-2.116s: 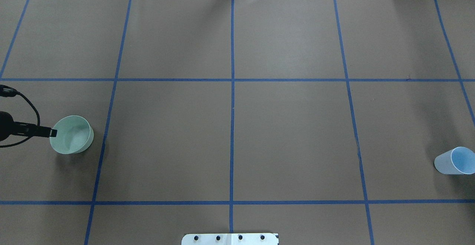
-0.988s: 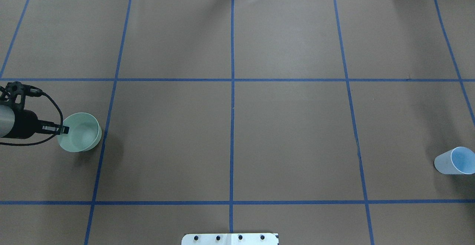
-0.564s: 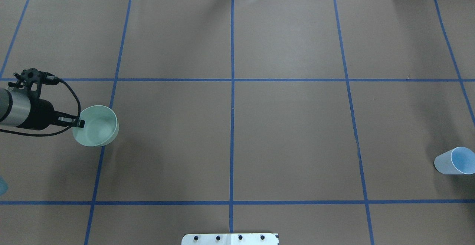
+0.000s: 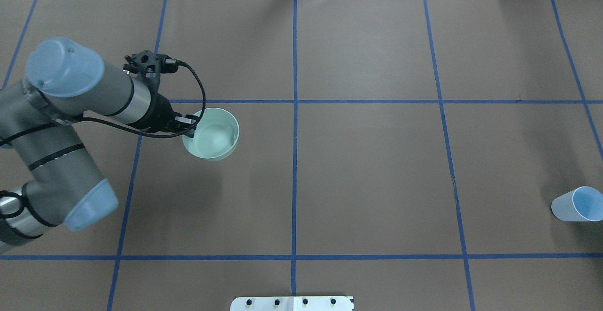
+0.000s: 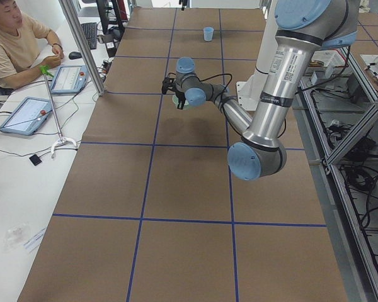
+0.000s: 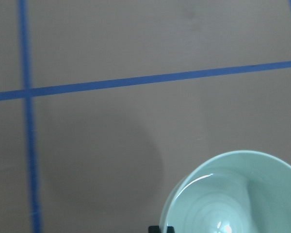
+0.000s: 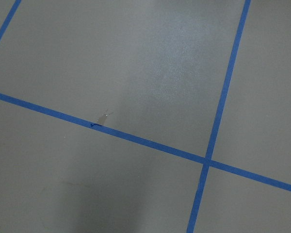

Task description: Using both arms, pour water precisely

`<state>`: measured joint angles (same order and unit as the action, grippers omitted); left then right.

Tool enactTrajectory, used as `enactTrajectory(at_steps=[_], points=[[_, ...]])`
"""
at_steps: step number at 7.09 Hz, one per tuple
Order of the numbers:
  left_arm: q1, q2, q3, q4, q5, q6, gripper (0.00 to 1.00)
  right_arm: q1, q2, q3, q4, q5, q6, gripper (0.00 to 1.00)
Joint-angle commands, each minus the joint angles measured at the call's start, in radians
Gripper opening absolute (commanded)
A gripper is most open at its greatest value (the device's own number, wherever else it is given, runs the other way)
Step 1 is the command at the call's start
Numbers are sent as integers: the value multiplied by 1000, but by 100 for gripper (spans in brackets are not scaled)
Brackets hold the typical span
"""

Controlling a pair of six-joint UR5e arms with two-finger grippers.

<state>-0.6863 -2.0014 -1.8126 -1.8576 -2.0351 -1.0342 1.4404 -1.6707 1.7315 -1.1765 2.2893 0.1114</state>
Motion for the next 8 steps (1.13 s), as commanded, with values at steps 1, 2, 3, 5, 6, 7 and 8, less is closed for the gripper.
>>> enactTrajectory(at_steps=[1,2,3,5,6,7,8], points=[[74,-219,212,3,74,-55,0,0,3,-3,0,1,1,100],[92,-258,273,-3,79,-55,0,-2,5,-3,0,1,1,100],[97,-289,306,-11,79,-55,0,0,6,-3,-2,1,1,100],[140,-304,360,-59,131,-53,0,-2,8,-3,-2,1,1,100],[146,-307,393,-104,131,-53,11,-2,9,-1,0,2,1,100],[148,-306,400,-115,131,-50,43,-2,9,-1,0,4,2,100],[148,-306,406,-117,133,-50,99,-2,17,-1,-3,3,2,100]])
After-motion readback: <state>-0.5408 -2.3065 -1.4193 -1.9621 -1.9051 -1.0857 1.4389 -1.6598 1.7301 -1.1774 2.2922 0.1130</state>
